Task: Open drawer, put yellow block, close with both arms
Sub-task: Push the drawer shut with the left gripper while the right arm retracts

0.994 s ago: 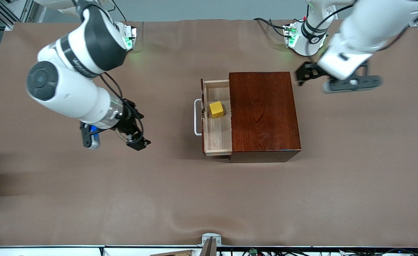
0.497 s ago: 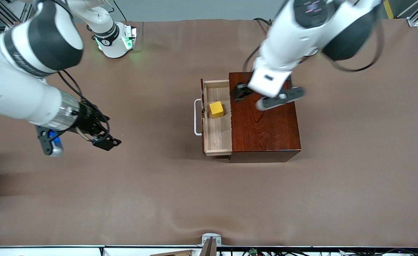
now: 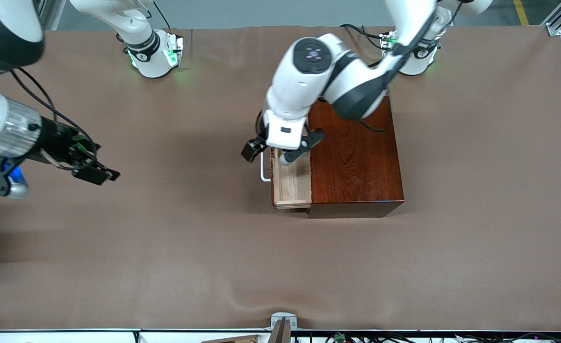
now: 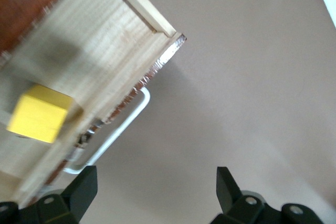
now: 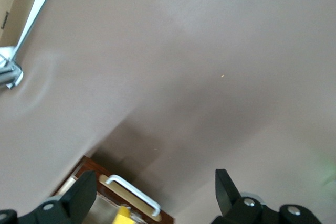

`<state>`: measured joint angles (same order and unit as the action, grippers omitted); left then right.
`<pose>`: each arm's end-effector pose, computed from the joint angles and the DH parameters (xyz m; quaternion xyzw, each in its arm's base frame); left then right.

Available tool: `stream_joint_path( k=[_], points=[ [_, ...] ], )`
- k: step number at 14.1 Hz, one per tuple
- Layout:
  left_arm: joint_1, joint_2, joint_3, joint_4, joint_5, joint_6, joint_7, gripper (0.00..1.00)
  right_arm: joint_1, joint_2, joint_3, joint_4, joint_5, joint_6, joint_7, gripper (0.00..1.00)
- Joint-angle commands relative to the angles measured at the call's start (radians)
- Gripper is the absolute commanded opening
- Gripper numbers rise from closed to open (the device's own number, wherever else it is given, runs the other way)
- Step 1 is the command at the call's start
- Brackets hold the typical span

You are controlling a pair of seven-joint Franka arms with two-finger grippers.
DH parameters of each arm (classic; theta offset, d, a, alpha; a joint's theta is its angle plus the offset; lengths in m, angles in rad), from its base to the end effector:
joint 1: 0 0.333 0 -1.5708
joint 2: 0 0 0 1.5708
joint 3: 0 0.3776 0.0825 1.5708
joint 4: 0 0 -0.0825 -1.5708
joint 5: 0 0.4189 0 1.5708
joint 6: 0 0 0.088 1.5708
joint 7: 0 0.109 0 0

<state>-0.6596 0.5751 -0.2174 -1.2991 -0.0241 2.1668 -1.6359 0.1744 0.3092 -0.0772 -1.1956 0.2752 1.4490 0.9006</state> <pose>0.5538 -0.5955 0.4874 0.9042 0.3938 -0.0162 0.1648 0.6797 0.1092 0.6680 -0.9184 0.3745 0.0840 0.0965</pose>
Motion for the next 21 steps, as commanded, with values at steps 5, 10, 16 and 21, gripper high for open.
stream_joint_path(
  k=[5, 10, 16, 21],
  points=[
    [-0.273, 0.193, 0.237, 0.103, 0.018, 0.159, -0.370, 1.00, -0.071, -0.108, 0.019, -0.024, -0.159, -0.094, -0.434, 1.00],
    [-0.331, 0.284, 0.294, 0.095, 0.021, 0.192, -0.519, 1.00, -0.112, -0.147, 0.020, -0.053, -0.253, -0.124, -0.747, 1.00],
    [-0.325, 0.276, 0.317, 0.080, 0.021, 0.090, -0.521, 1.00, -0.136, -0.316, 0.019, -0.299, -0.261, -0.061, -0.910, 1.00],
    [-0.321, 0.270, 0.328, 0.080, 0.038, -0.025, -0.519, 1.00, -0.136, -0.400, 0.020, -0.394, -0.300, 0.016, -0.931, 1.00]
  ],
)
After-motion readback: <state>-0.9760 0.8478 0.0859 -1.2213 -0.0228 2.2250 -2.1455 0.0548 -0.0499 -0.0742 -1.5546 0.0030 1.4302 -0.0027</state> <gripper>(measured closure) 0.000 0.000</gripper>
